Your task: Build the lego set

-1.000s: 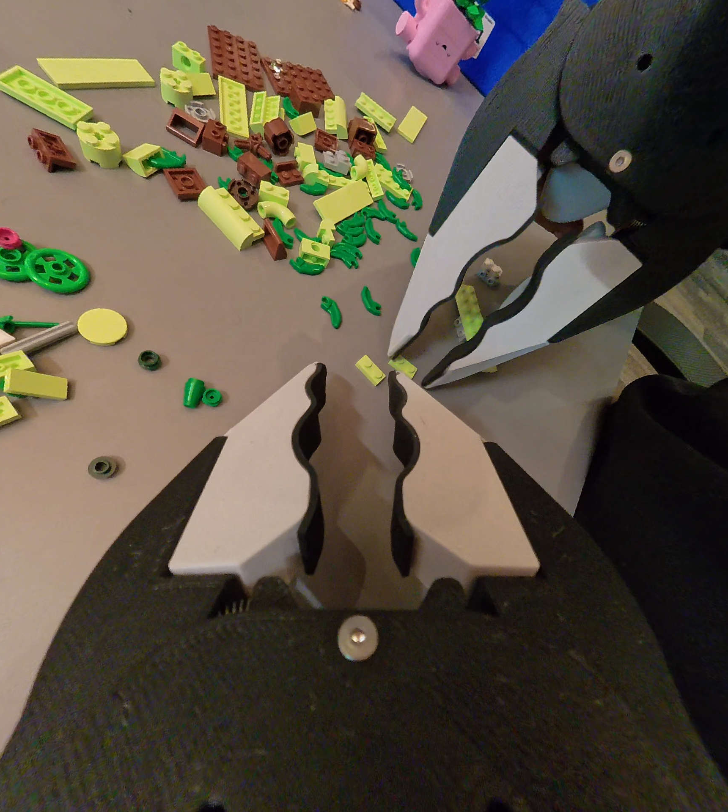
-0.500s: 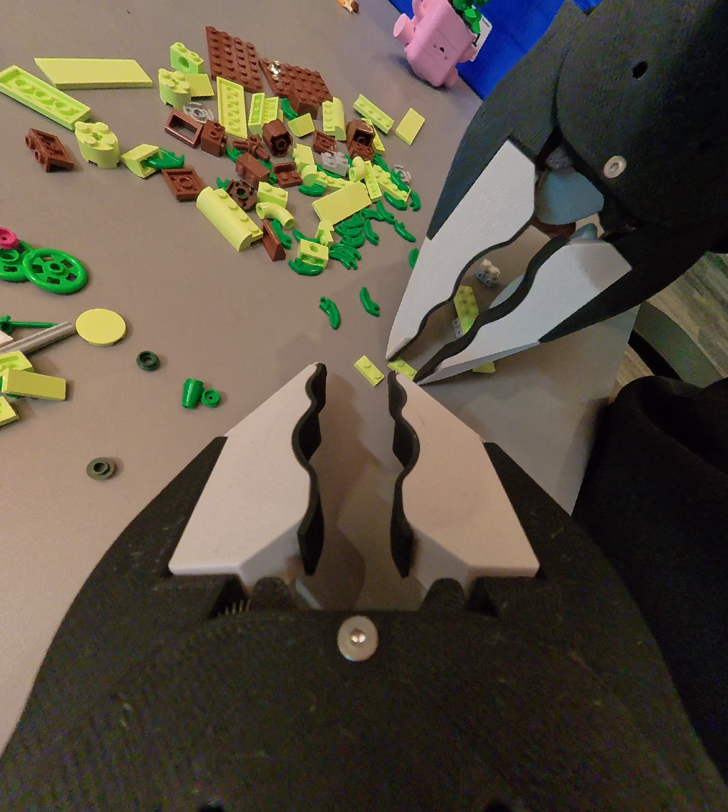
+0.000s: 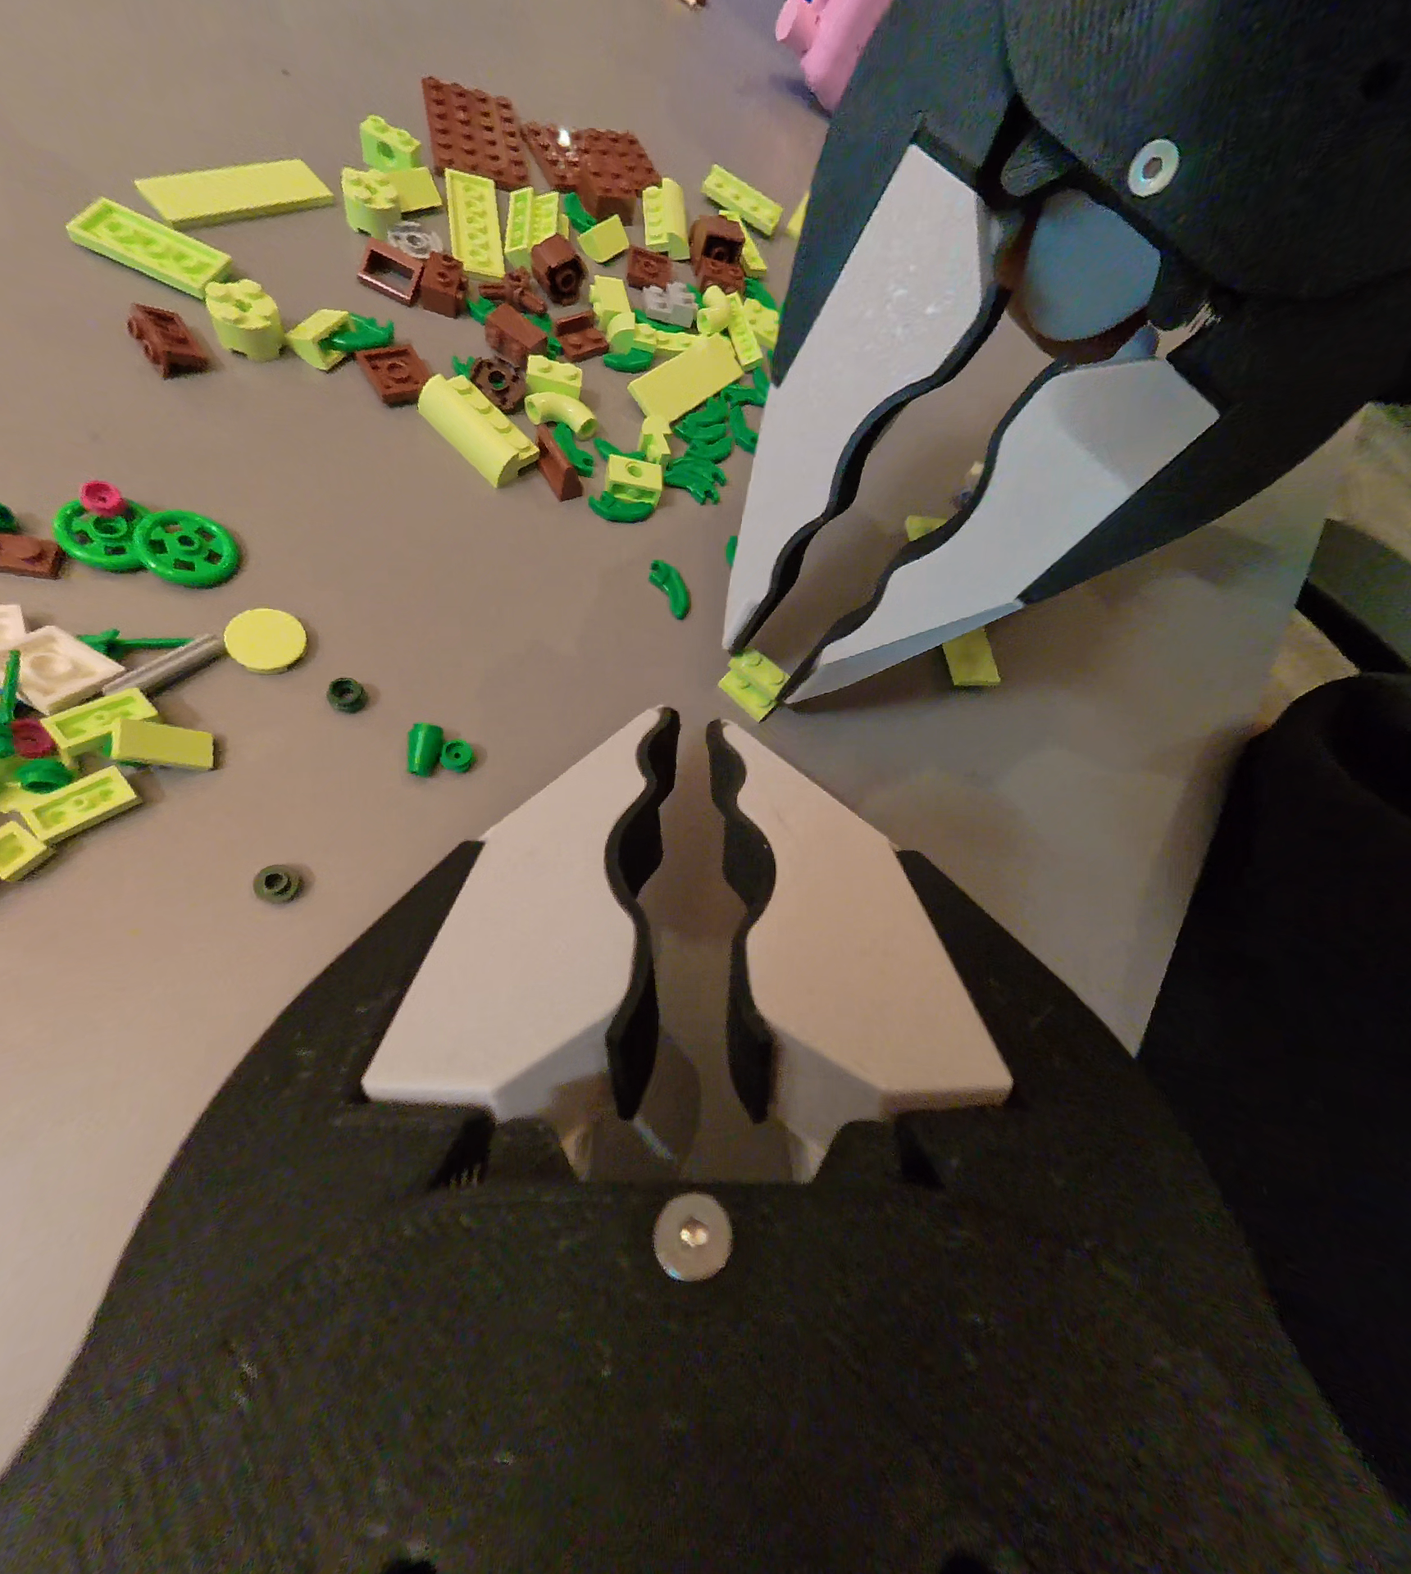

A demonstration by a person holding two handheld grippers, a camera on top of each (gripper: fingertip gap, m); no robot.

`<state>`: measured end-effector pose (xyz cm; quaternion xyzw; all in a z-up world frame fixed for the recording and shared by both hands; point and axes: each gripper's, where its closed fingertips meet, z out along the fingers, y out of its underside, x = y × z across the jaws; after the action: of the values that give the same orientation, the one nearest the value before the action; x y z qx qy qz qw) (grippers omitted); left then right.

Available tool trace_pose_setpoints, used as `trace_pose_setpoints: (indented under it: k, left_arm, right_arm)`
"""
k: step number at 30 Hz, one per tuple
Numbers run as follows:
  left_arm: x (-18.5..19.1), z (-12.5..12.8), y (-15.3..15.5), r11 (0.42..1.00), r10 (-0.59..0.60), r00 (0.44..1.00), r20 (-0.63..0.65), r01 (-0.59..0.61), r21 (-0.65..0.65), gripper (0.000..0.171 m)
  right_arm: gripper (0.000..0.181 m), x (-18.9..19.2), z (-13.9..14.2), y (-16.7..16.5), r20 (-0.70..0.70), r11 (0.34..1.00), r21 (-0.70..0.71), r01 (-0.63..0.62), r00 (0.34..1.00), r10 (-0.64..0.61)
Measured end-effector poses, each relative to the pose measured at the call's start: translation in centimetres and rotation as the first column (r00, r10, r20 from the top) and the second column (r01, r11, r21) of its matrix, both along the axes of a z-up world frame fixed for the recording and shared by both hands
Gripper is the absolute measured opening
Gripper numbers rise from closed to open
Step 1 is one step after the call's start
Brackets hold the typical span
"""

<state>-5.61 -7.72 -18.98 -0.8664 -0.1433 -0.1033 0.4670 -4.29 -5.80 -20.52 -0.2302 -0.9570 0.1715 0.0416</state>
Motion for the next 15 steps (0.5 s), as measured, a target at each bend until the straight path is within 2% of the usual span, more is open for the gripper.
trace_pose_setpoints:
  k: [5,15]
  left_arm:
    - [-0.31,0.37,-0.17,0.999,0.013,0.998,0.066,-0.016,0.040,0.004]
    - [-0.24,0.31,-0.19,0.999,0.011,0.998,0.062,-0.013,0.035,0.004]
  right_arm:
    - [0.013,0.03,0.09,-0.19,0.017,1.000,-0.007,0.024,1.000,-0.024]
    - [0.013,-0.05,-0.39,-0.44,0.025,0.997,-0.023,0.070,0.997,-0.070]
